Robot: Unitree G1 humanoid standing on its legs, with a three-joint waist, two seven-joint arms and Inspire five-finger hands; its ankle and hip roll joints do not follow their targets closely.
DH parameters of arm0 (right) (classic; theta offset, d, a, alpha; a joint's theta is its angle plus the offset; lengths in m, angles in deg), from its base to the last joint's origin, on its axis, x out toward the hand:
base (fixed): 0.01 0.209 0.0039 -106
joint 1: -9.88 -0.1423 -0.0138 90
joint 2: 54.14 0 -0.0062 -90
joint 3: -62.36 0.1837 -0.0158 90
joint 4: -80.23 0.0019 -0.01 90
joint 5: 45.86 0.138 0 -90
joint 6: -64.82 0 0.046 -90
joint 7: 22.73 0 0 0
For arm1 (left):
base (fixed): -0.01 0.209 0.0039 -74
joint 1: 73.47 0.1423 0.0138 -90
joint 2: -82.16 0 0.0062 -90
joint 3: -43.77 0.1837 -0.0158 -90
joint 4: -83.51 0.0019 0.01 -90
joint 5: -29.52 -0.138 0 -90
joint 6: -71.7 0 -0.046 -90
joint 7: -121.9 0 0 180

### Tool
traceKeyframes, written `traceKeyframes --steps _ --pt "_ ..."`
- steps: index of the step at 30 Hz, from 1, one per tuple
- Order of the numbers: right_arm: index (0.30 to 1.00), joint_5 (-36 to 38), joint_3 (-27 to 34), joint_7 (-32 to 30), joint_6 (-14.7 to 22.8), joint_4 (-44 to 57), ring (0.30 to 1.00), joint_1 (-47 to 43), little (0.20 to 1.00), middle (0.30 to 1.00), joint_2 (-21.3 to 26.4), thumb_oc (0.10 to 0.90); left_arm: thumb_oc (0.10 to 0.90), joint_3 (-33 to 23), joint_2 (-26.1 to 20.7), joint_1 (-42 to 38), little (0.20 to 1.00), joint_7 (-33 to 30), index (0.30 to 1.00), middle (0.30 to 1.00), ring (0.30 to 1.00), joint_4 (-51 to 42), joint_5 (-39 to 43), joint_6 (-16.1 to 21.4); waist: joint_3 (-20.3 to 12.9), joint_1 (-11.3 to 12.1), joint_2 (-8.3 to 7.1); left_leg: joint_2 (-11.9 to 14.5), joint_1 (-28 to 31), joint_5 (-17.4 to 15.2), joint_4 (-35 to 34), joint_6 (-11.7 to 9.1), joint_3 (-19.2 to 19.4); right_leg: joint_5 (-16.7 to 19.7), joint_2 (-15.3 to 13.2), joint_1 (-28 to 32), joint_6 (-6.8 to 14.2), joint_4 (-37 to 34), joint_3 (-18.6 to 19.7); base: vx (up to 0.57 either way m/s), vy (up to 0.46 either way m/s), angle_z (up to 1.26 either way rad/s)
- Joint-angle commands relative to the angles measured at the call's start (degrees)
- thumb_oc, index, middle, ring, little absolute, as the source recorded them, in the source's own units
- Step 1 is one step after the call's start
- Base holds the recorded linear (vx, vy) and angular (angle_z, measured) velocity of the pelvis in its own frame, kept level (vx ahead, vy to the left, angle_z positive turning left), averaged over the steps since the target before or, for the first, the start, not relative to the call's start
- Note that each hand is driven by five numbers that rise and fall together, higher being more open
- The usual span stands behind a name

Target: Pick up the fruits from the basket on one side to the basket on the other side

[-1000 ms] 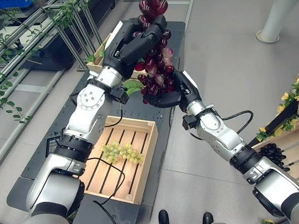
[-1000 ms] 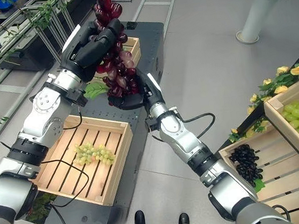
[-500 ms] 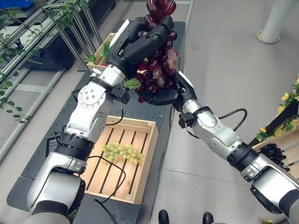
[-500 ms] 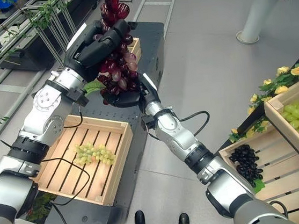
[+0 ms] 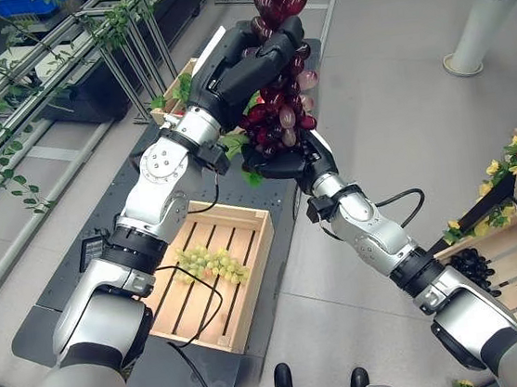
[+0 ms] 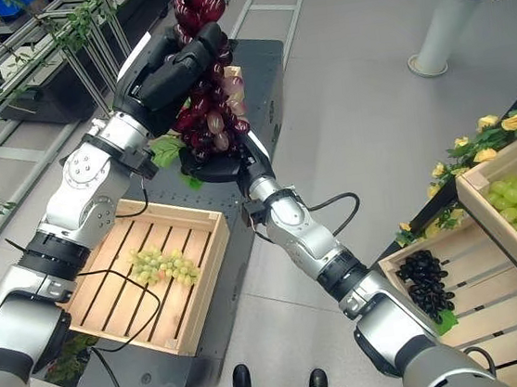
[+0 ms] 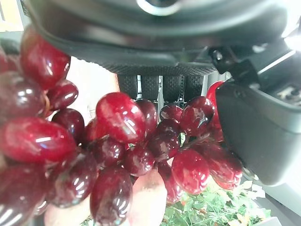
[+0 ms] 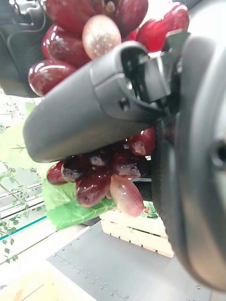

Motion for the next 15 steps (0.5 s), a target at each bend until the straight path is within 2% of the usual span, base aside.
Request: traceKeyframes --steps 1,5,15 --pt "0.3 0.6 2.1 1.5 11.5 -2.3 0.3 -7.9 0.3 0.3 -4.0 0.4 0.8 -1.0 2.1 -7.8 0.9 -2.7 0.9 0.9 0.9 10.1 3.6 1.0 -12.8 0.7 1.52 -0.9 0.4 -6.1 0.0 -2.8 -3.2 -2.3 2.0 0.5 -3.3 0.1 -1.3 0.0 0.0 0.0" --pt "0.3 1.3 3.1 0.3 11.4 -2.1 0.3 -7.2 0.3 0.3 -3.0 0.4 0.8 -1.1 1.0 -6.7 0.9 -5.4 0.9 0.9 0.9 12.8 -1.2 -1.3 -12.6 0.5 1.67 -1.0 0.4 -6.2 0.0 -2.7 -3.2 -2.3 2.0 0.5 -3.3 0.1 -1.3 0.0 0.0 0.0" --pt "0.3 1.0 4.1 -0.1 12.0 -3.2 0.3 -5.4 0.3 0.3 -2.4 0.4 0.8 -2.2 0.5 -5.4 0.9 -8.8 0.9 0.9 0.9 18.0 -1.9 -2.5 -12.2 -0.4 1.83 -0.7 0.3 -6.2 0.0 -2.8 -2.4 -2.3 2.1 0.0 -3.3 0.1 -0.6 0.0 0.003 -0.01"
